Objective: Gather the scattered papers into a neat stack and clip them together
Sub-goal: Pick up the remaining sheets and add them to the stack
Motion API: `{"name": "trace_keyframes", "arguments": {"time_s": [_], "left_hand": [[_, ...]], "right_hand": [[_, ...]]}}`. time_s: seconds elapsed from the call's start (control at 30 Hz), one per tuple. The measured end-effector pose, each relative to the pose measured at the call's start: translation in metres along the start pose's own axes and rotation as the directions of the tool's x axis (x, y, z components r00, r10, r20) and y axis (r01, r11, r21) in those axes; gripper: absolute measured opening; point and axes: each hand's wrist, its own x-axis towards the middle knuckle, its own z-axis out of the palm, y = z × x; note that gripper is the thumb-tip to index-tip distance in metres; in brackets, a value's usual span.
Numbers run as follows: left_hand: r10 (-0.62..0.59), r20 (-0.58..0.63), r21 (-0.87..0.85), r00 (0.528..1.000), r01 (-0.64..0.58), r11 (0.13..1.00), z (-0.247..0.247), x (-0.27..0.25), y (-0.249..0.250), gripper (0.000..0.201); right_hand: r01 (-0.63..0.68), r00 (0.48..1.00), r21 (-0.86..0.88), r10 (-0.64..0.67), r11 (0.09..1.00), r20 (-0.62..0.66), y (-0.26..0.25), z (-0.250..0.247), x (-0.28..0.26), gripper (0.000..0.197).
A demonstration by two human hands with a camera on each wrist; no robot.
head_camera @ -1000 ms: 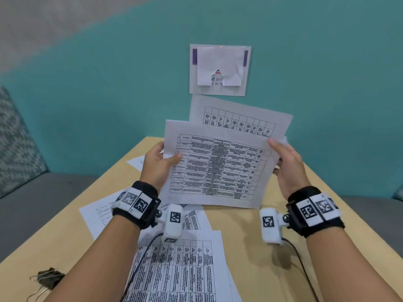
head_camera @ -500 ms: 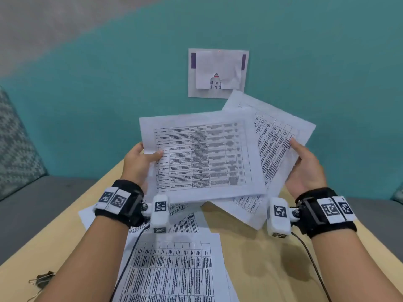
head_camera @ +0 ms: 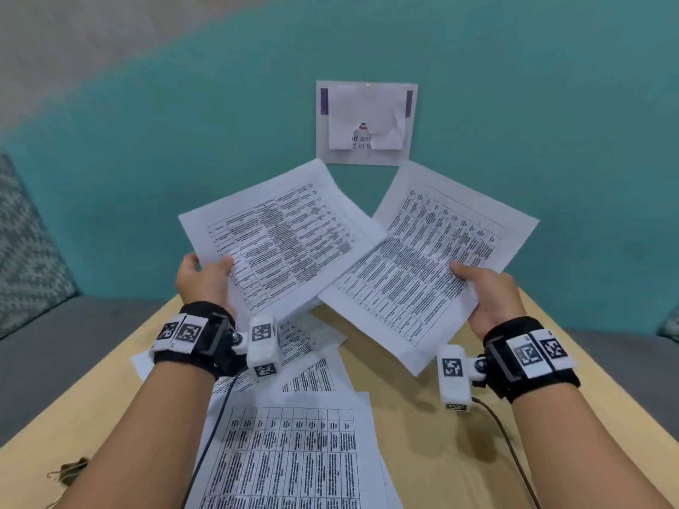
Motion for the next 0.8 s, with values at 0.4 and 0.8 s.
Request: {"name": "trace_keyframes", "arguments": {"time_s": [0.4,0.8], "left_hand": [[-0.110,-0.074,-0.020,0.991,0.109,0.994,0.001,-0.010,0.002,0.031],[-0.301,0.216,-0.200,0.929,0.344,0.917,0.048,-0.059,-0.016,0.052]], "right_hand": [[-0.001,1.000,0.062,0.000,0.998,0.010,-0.001,0.012,-0.017,0.044],[-0.349,0.932,0.119,0.331,0.930,0.147,0.013,0.035,-0.040,0.053]]}}
